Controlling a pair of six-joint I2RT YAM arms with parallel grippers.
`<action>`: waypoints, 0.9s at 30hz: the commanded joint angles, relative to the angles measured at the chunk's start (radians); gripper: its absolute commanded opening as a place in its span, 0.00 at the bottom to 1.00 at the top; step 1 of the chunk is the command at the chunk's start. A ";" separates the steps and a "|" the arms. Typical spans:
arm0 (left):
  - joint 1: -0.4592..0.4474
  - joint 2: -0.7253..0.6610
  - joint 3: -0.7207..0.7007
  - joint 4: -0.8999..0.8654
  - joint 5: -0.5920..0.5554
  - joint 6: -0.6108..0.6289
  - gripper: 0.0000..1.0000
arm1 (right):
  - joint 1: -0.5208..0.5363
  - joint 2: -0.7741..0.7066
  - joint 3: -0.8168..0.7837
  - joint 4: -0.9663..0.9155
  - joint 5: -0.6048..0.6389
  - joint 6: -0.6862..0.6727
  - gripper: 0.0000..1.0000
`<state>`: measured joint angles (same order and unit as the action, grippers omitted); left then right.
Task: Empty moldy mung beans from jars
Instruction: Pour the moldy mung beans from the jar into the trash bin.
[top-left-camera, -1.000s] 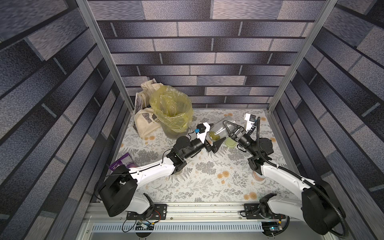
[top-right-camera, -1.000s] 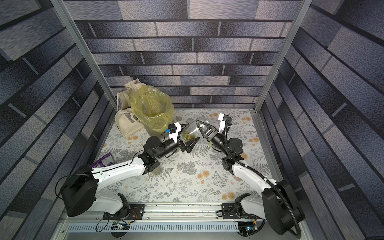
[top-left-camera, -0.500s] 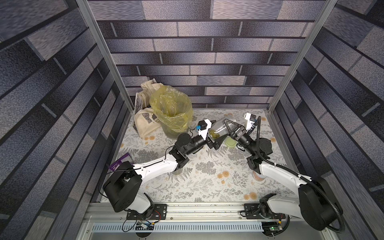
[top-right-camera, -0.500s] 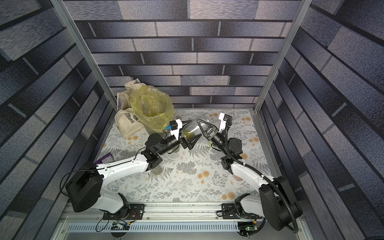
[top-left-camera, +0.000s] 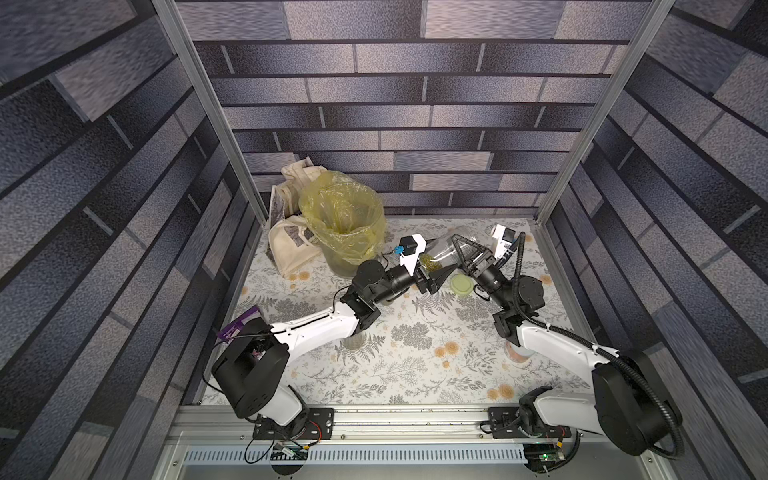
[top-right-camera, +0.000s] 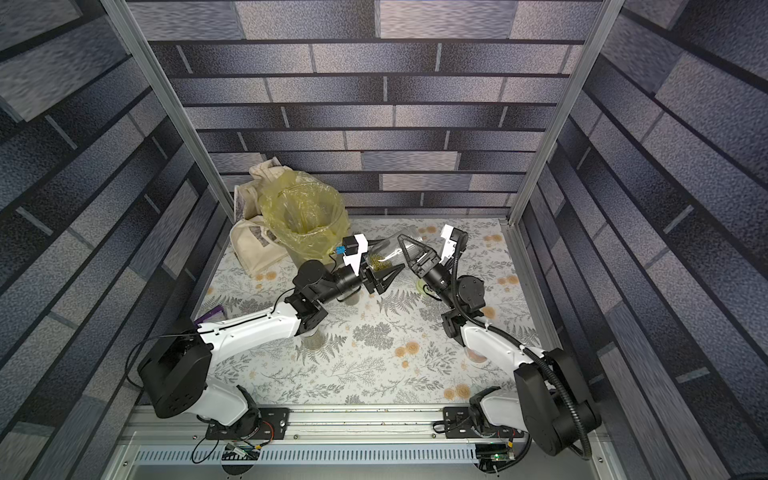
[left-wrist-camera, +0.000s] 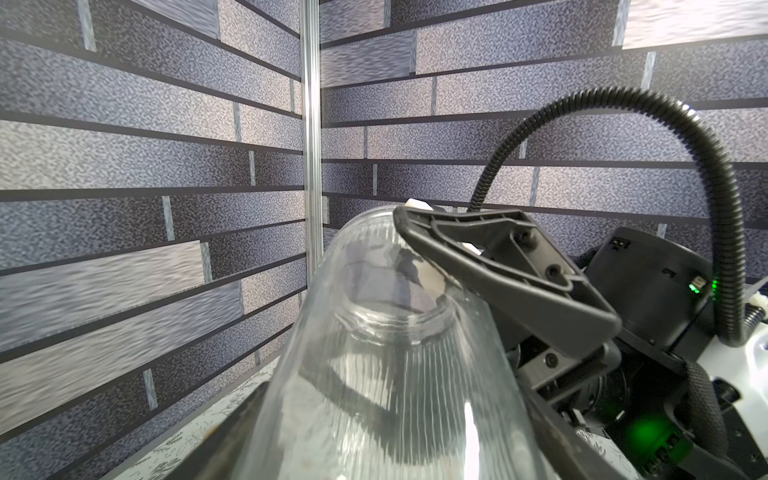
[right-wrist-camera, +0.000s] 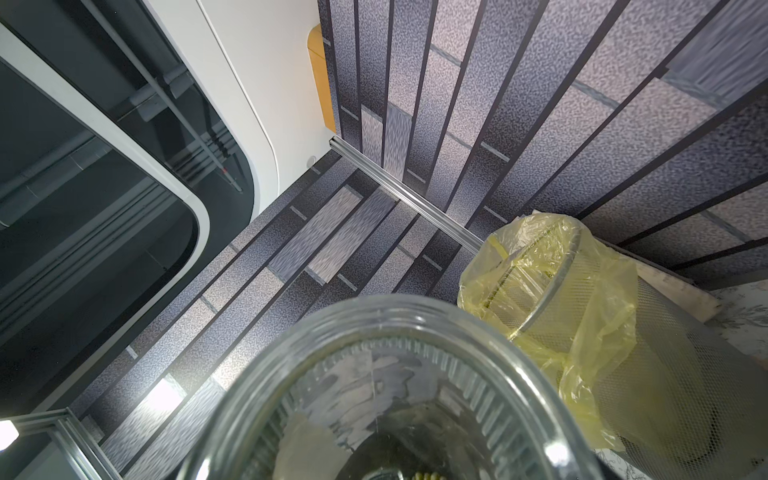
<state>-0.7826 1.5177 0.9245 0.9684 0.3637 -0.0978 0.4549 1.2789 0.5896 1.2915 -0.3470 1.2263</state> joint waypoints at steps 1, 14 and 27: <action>0.002 0.004 0.060 -0.019 0.013 -0.024 0.65 | 0.020 -0.003 0.017 0.078 -0.082 0.007 0.41; 0.004 -0.021 0.044 -0.063 -0.013 -0.030 0.59 | 0.018 0.007 0.017 0.071 -0.092 0.018 0.53; 0.018 -0.021 0.085 -0.123 0.019 -0.058 0.58 | 0.018 -0.043 0.045 -0.027 -0.122 -0.048 0.59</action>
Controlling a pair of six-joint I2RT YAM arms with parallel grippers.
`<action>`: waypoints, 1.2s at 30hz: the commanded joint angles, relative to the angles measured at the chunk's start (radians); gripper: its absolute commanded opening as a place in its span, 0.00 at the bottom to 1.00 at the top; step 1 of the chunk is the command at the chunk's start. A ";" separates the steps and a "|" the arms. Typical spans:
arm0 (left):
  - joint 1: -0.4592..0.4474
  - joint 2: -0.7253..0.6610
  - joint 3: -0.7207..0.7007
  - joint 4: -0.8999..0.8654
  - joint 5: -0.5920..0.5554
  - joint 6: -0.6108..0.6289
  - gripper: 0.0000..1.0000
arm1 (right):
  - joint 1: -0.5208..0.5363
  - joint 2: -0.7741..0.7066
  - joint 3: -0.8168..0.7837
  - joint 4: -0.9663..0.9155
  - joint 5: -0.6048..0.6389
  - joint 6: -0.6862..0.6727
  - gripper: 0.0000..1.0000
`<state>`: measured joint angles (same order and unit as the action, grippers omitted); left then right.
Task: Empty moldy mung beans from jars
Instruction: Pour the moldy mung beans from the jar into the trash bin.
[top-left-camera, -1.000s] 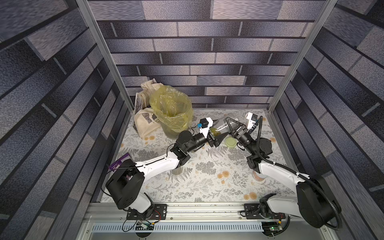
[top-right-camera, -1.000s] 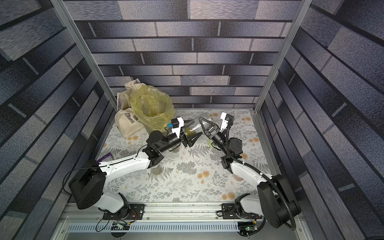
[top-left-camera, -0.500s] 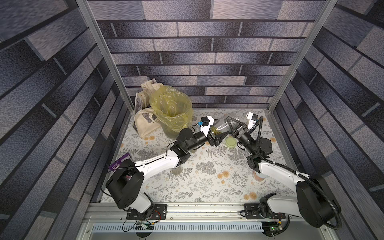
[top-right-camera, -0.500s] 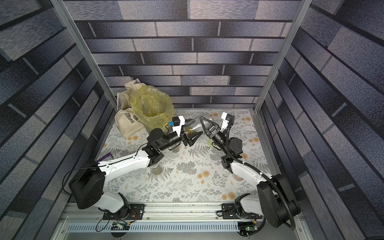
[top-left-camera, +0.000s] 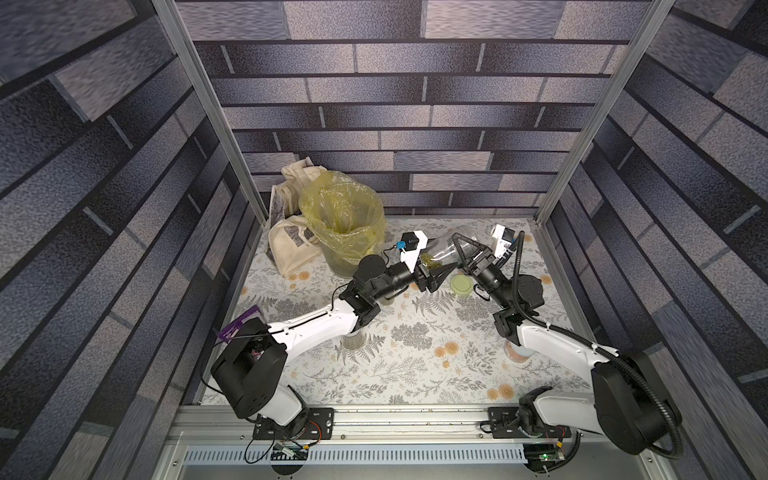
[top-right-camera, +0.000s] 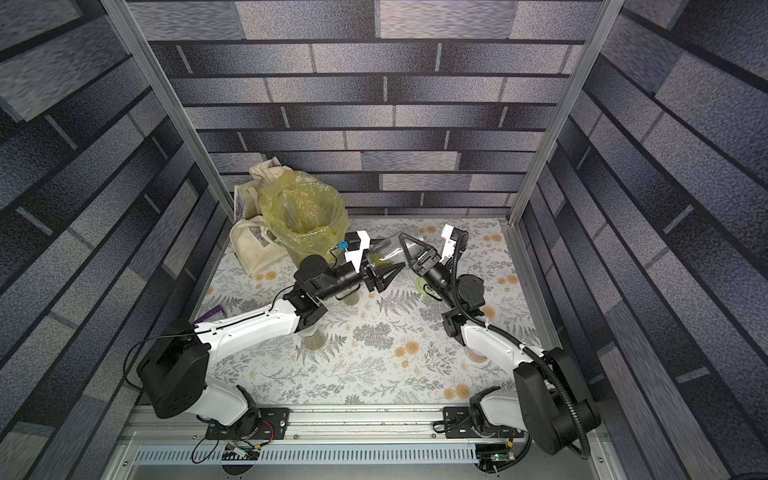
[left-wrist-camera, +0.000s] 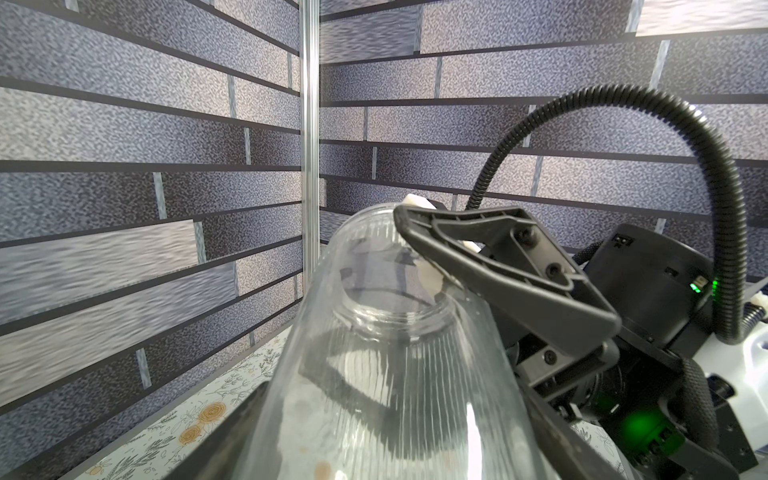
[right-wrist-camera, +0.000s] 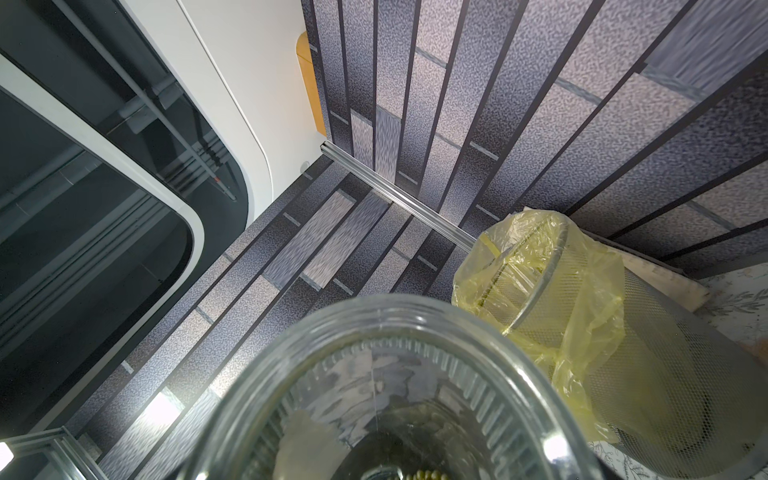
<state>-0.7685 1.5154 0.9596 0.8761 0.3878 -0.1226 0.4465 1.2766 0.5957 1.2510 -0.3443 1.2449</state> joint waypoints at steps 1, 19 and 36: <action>0.004 -0.018 0.050 -0.033 -0.004 -0.035 0.58 | 0.026 -0.049 0.040 0.001 -0.128 -0.079 0.60; 0.006 -0.029 0.055 -0.033 -0.004 -0.040 0.54 | 0.025 0.020 0.049 0.077 -0.137 -0.038 0.76; 0.011 -0.124 0.035 -0.161 -0.071 0.033 0.52 | 0.023 -0.076 0.035 -0.081 -0.111 -0.169 1.00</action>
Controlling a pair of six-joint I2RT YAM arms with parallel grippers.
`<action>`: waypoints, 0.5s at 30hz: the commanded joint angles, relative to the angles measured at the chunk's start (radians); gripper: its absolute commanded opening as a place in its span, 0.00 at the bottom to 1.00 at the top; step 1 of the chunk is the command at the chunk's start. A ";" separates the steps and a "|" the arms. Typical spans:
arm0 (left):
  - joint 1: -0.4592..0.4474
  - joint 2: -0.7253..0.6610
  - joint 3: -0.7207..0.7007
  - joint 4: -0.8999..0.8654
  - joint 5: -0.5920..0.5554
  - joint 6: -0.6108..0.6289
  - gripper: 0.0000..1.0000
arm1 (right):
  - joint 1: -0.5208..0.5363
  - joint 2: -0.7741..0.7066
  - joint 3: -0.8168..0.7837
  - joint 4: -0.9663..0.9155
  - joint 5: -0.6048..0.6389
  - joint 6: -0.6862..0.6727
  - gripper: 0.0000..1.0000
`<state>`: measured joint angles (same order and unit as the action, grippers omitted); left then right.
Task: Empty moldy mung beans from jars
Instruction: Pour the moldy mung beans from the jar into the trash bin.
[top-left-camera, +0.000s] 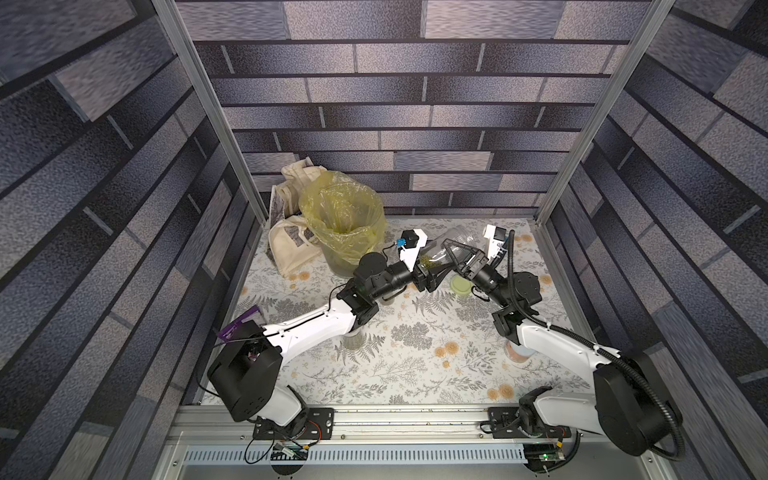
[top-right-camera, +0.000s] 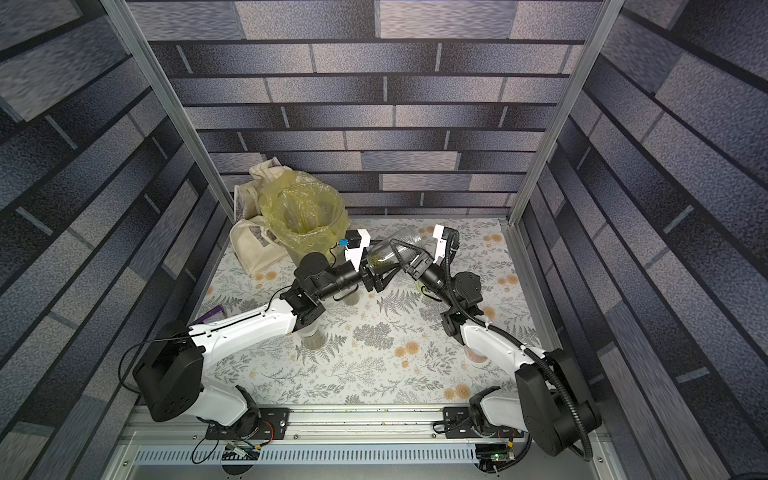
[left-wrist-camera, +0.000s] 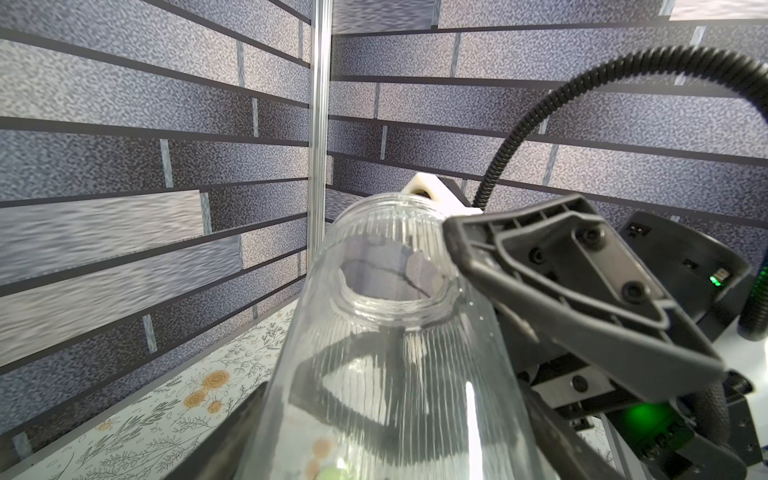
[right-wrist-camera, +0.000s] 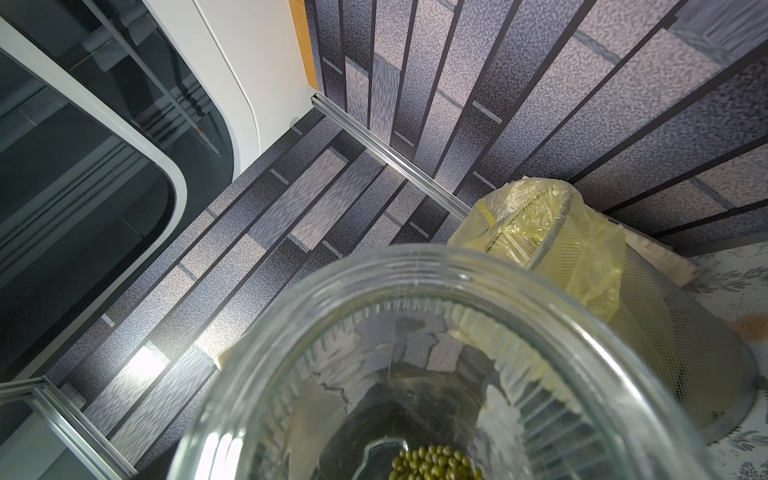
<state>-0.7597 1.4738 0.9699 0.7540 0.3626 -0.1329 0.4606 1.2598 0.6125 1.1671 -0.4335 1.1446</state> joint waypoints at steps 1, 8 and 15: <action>0.002 -0.101 0.025 -0.073 -0.056 0.057 0.52 | 0.009 -0.076 0.021 -0.032 -0.022 -0.091 1.00; 0.010 -0.255 0.016 -0.320 -0.155 0.141 0.52 | 0.009 -0.206 0.030 -0.273 0.038 -0.268 1.00; 0.043 -0.370 0.018 -0.519 -0.238 0.191 0.52 | 0.009 -0.242 0.044 -0.400 0.064 -0.358 1.00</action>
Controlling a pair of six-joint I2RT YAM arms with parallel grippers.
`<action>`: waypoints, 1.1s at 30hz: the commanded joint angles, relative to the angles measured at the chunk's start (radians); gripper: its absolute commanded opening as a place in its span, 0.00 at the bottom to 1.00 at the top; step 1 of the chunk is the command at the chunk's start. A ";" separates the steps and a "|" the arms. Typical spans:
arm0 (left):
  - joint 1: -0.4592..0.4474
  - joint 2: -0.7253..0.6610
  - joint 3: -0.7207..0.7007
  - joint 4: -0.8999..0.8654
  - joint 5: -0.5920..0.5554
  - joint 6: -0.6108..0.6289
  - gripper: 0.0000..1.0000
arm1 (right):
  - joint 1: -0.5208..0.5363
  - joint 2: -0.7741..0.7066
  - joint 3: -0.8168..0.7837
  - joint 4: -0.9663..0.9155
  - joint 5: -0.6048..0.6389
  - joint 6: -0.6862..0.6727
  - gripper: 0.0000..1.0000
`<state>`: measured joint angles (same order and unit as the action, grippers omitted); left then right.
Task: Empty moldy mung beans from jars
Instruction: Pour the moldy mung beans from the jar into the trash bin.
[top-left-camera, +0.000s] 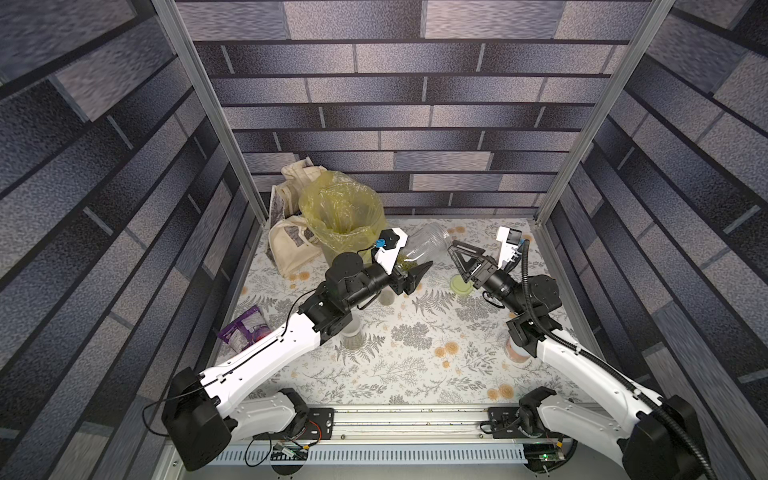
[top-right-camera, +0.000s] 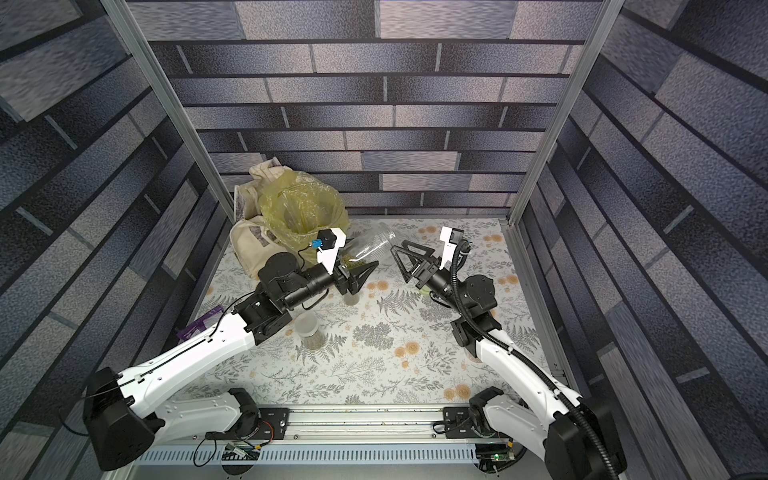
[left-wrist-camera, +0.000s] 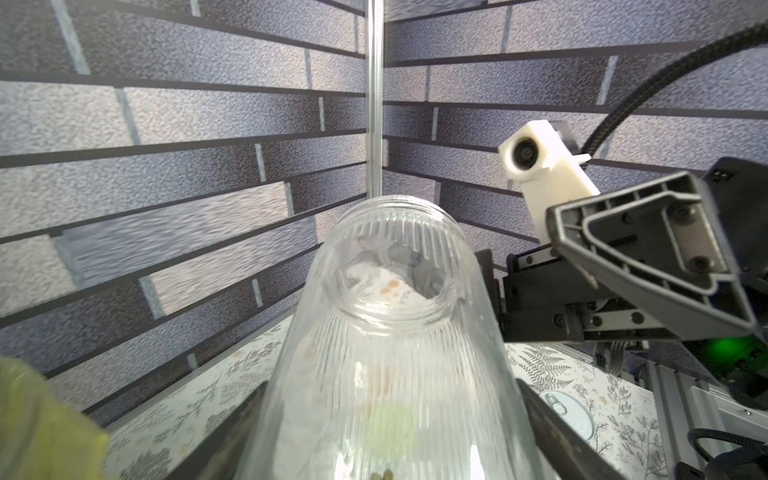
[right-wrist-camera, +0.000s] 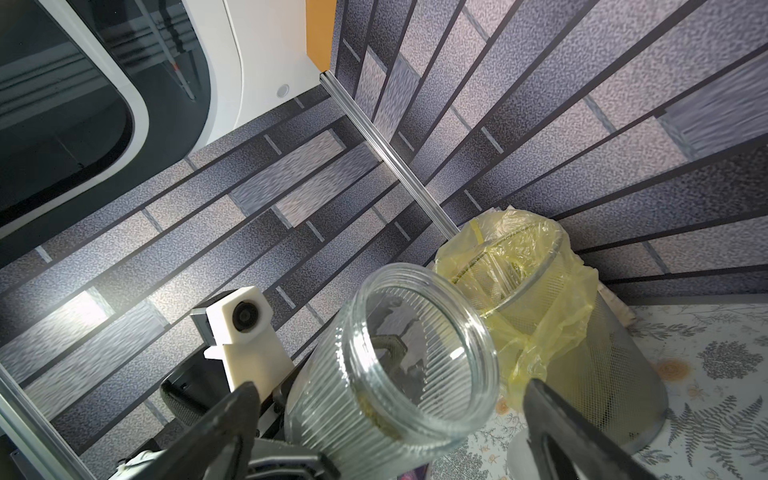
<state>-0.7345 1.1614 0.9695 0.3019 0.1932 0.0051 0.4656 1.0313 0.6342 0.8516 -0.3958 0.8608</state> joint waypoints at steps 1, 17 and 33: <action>0.026 -0.070 0.021 -0.089 -0.073 0.055 0.52 | 0.005 -0.018 0.019 -0.097 0.030 -0.086 1.00; 0.092 -0.048 0.308 -0.559 -0.253 0.066 0.53 | 0.005 -0.191 0.026 -0.709 0.390 -0.572 1.00; 0.261 0.023 0.468 -0.729 -0.351 -0.006 0.52 | 0.005 -0.158 -0.104 -0.605 0.355 -0.540 1.00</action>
<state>-0.5041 1.1809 1.3773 -0.4667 -0.1364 0.0288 0.4656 0.8703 0.5388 0.2066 -0.0311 0.3294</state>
